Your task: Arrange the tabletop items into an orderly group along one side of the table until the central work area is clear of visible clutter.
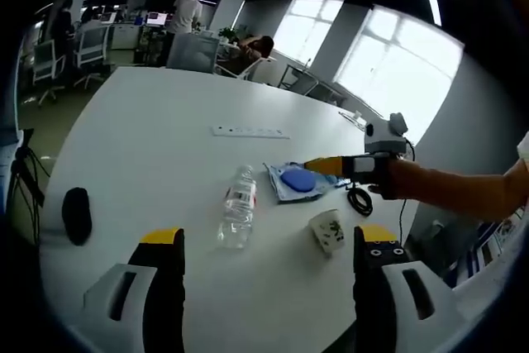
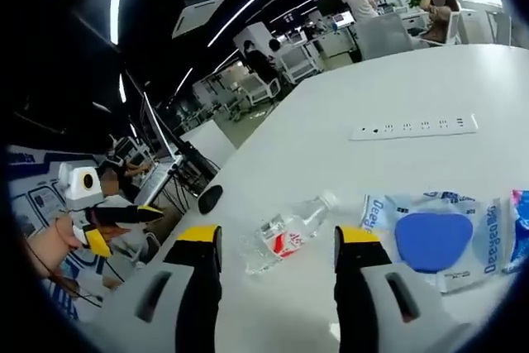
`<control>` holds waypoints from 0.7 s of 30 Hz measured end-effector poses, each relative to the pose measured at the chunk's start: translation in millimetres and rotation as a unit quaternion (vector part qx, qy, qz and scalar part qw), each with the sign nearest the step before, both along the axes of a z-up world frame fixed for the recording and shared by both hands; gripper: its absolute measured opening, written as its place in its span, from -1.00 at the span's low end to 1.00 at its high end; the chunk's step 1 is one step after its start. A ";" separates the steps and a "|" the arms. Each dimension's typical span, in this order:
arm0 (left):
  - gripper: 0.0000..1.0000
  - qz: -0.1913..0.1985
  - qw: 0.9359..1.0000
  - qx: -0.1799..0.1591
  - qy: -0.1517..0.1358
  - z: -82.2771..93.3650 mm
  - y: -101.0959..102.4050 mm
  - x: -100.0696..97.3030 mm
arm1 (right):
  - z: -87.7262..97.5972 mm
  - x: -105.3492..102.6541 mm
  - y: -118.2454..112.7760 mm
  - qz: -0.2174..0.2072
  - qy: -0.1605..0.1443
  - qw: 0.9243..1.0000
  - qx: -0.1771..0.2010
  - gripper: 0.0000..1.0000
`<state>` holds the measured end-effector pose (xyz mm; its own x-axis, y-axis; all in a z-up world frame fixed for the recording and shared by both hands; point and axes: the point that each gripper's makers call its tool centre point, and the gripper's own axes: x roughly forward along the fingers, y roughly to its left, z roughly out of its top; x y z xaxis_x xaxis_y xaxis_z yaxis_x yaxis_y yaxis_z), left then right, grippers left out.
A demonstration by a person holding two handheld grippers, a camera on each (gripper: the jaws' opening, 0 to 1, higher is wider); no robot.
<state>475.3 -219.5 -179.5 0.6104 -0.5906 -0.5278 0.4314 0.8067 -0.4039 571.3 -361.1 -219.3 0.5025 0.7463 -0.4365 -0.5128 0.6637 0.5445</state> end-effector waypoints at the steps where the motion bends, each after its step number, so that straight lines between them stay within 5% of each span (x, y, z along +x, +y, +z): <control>1: 0.72 0.001 1.000 -0.001 0.002 -1.6 1.5 0.2 | -3.1 4.0 2.1 0.000 0.003 1.000 0.002 0.08; 21: 0.71 -0.005 1.000 -0.023 0.009 -15.8 6.6 14.6 | -45.2 45.1 28.0 -0.053 0.103 0.992 0.059 0.05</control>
<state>489.9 -212.9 -195.3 0.5953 -0.6211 -0.5098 0.4323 0.7824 -0.4484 616.5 -333.1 -264.6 0.4897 0.7457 -0.4518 -0.3130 0.6340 0.7072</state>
